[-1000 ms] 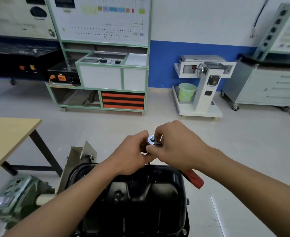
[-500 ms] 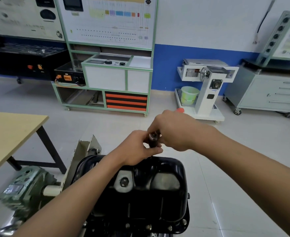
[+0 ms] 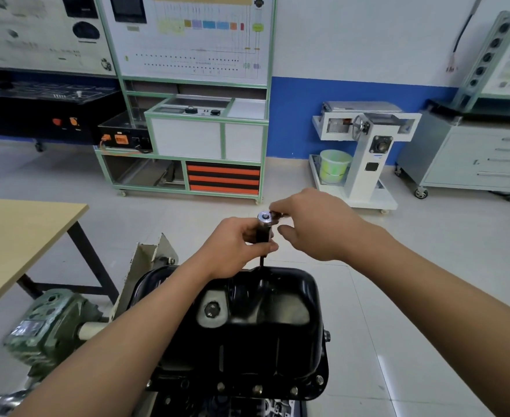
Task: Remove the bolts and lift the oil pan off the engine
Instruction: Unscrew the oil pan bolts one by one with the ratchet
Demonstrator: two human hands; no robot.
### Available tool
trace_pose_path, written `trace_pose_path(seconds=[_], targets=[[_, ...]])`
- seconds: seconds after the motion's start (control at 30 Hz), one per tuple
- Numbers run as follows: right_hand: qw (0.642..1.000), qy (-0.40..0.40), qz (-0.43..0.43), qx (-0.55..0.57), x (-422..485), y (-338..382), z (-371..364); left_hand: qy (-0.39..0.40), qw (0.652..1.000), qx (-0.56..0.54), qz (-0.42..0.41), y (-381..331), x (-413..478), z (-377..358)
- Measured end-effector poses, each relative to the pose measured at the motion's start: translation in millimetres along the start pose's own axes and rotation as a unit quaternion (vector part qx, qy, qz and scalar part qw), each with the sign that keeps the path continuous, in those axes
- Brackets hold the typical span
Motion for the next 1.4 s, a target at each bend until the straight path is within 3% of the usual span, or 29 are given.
trace_pose_path(seconds=[0.1,0.27,0.47,0.67,0.9,1.2,1.4], targets=[[1.000,-0.016,-0.021,-0.015,-16,-7,5,-0.022,1.000,-0.010,0.013,5,2,2],[0.996,0.018,-0.030,0.085,-52,5,-3,-0.028,1.000,-0.010,-0.004,1,2,1],[0.991,0.037,-0.058,0.115,-61,2,-10,-0.041,0.998,0.050,-0.024,-5,3,-8],[0.993,0.058,-0.072,0.078,-50,-28,-4,0.007,0.995,0.096,-0.035,1,-2,-7],[0.998,-0.015,-0.060,-0.011,-12,-48,-6,0.036,0.994,0.085,-0.056,-7,-4,-11],[0.993,-0.007,0.030,0.112,7,-41,-42,0.010,0.995,0.072,-0.067,-6,-3,-3],[0.997,-0.042,0.009,0.070,-20,-54,-39,-0.013,0.997,0.042,-0.065,-8,0,-5]])
Point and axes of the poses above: each hand's wrist, its own x-axis towards the middle knuckle, its own z-axis out of the back of the hand, y = z × x, the point moved 6 cm from there along x, towards the middle knuckle, and after that the axes turned 3 degrees about -x, right-handed, at the moved point
